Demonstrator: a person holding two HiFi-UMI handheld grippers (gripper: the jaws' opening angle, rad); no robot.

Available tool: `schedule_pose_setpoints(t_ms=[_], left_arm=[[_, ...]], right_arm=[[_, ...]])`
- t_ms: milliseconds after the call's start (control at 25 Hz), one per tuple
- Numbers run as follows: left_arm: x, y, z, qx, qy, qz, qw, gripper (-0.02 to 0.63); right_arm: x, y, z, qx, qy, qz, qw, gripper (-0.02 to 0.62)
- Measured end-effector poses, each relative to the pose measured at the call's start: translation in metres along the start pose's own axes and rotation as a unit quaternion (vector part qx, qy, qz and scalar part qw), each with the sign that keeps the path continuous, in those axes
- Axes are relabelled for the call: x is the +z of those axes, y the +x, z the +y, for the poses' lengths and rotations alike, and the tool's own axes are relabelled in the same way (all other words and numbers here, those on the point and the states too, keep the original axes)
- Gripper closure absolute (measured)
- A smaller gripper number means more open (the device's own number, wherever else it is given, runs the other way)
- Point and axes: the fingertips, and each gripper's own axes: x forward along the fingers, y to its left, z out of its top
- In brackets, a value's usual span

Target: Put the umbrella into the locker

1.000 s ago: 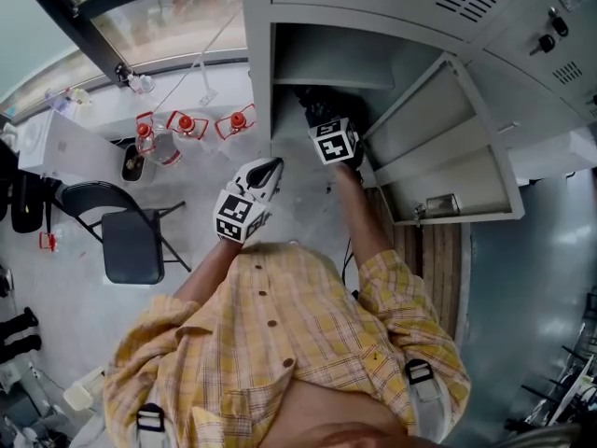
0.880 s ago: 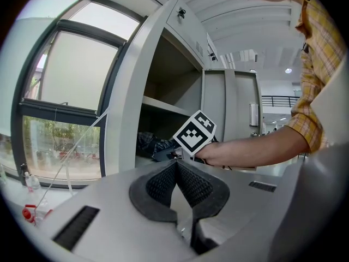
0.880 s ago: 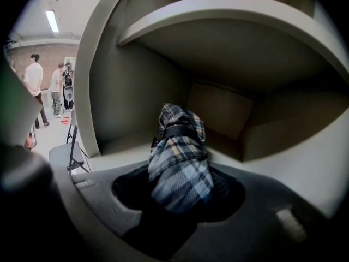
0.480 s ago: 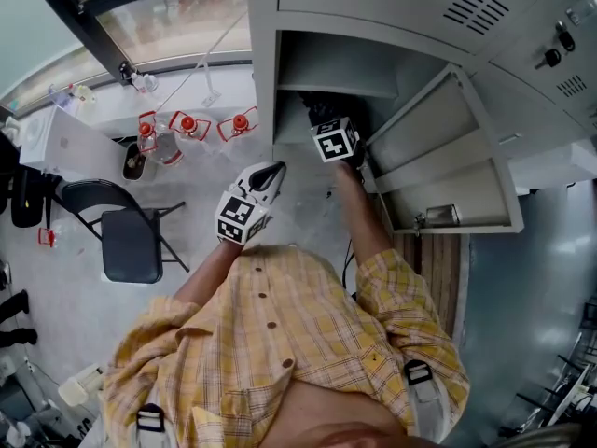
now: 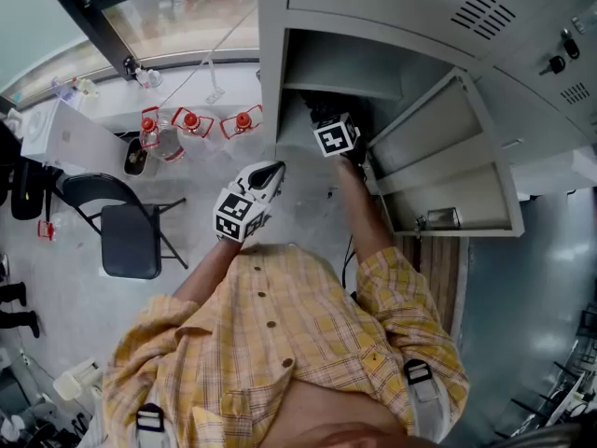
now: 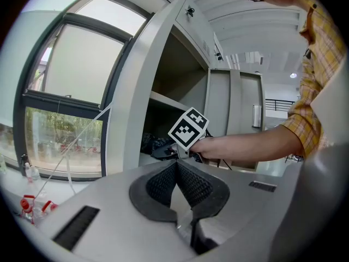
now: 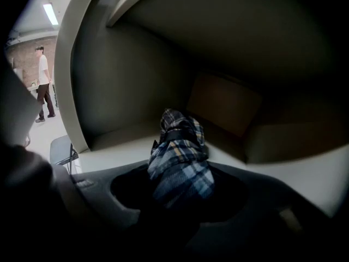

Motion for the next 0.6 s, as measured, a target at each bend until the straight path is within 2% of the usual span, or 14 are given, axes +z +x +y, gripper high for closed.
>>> schedule_pose_setpoints(t_ms=[280, 400, 600], left_arm=[[-0.003, -0.003, -0.001, -0.004, -0.006, 0.003, 1.0, 0.601], [-0.004, -0.003, -0.003, -0.008, -0.007, 0.005, 0.9999, 0.601], [-0.004, -0.004, -0.004, -0.009, -0.008, 0.005, 0.9999, 0.601]], right_arm=[[-0.002, 0.0, -0.003, -0.001, 0.02, 0.007, 1.0, 0.33], [0.002, -0.005, -0.013, -0.021, 0.028, -0.016, 0.999, 0.313], [0.005, -0.011, -0.01, -0.007, 0.062, -0.046, 0.997, 0.304]])
